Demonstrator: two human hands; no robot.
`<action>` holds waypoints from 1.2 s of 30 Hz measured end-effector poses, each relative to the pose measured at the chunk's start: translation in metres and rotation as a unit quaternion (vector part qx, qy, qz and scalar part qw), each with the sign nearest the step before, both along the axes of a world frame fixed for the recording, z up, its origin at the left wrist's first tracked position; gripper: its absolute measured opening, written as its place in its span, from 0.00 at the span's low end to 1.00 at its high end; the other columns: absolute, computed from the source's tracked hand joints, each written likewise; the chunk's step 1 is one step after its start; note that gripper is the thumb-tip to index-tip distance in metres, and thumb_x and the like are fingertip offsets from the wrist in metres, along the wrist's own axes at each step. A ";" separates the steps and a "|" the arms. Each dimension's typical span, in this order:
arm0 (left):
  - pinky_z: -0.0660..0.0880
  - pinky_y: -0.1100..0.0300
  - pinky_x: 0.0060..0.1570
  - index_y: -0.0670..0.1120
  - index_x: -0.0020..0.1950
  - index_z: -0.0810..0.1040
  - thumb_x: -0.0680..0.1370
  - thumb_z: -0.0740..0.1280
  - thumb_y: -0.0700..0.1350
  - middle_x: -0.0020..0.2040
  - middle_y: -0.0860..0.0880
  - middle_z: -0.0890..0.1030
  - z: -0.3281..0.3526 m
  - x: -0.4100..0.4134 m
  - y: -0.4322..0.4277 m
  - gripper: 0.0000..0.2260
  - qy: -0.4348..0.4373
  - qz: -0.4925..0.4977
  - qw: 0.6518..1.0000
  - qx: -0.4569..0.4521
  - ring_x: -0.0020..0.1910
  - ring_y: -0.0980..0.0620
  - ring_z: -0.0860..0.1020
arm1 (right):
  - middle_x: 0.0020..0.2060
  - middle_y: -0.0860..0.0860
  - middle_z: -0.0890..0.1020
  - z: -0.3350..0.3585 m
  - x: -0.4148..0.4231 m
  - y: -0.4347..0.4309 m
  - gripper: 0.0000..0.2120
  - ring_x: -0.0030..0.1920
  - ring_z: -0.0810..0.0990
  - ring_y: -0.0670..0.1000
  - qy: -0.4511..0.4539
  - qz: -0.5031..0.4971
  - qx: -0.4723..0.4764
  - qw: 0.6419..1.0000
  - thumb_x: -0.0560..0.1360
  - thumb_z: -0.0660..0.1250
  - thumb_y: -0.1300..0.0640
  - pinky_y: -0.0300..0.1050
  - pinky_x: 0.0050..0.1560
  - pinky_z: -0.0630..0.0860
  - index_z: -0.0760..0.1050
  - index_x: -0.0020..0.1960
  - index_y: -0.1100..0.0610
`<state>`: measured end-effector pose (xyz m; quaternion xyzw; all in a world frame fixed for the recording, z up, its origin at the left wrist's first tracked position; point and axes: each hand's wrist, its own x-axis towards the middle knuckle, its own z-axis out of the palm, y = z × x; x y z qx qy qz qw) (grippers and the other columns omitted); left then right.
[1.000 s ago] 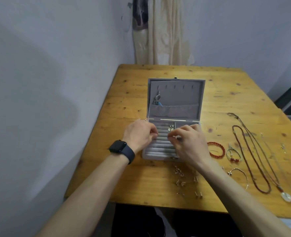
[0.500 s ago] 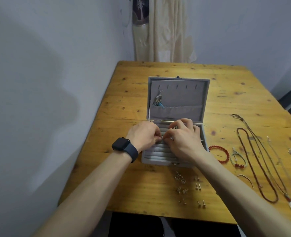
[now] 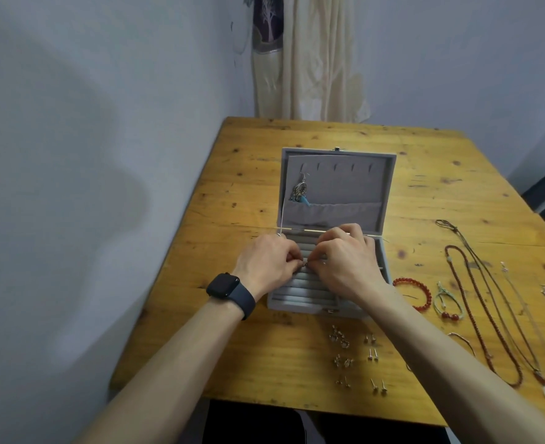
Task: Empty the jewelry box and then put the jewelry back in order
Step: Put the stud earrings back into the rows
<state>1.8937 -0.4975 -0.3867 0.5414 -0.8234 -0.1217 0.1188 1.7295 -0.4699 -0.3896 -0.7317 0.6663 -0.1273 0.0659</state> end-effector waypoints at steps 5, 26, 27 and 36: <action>0.77 0.55 0.46 0.54 0.52 0.83 0.78 0.67 0.54 0.50 0.53 0.82 -0.004 0.000 0.006 0.08 0.006 0.020 1.000 -0.015 0.53 0.51 0.75 | 0.60 0.46 0.79 -0.002 0.003 0.002 0.11 0.67 0.64 0.53 0.011 -0.006 -0.014 1.000 0.79 0.66 0.46 0.55 0.62 0.66 0.85 0.53 0.47; 0.79 0.59 0.41 0.55 0.49 0.81 0.76 0.70 0.48 0.45 0.61 0.79 -0.022 0.010 0.092 0.03 0.203 0.025 0.978 -0.051 0.47 0.60 0.76 | 0.49 0.44 0.81 -0.021 -0.046 0.116 0.06 0.56 0.69 0.48 -0.154 -0.074 -0.106 0.980 0.73 0.75 0.53 0.50 0.52 0.72 0.84 0.50 0.47; 0.78 0.60 0.41 0.55 0.48 0.81 0.76 0.71 0.47 0.45 0.61 0.79 -0.027 0.009 0.100 0.03 0.213 0.024 0.976 -0.047 0.47 0.60 0.76 | 0.48 0.44 0.81 -0.024 -0.048 0.125 0.06 0.54 0.69 0.48 -0.157 -0.077 -0.104 0.979 0.72 0.76 0.53 0.48 0.51 0.72 0.84 0.49 0.46; 0.77 0.59 0.50 0.56 0.54 0.84 0.78 0.67 0.56 0.49 0.59 0.81 -0.045 -0.022 0.124 0.09 0.152 0.071 0.986 0.007 0.50 0.57 0.77 | 0.40 0.38 0.79 -0.036 -0.042 0.140 0.08 0.45 0.74 0.45 -0.141 -0.102 -0.020 0.984 0.75 0.69 0.42 0.43 0.44 0.70 0.83 0.50 0.43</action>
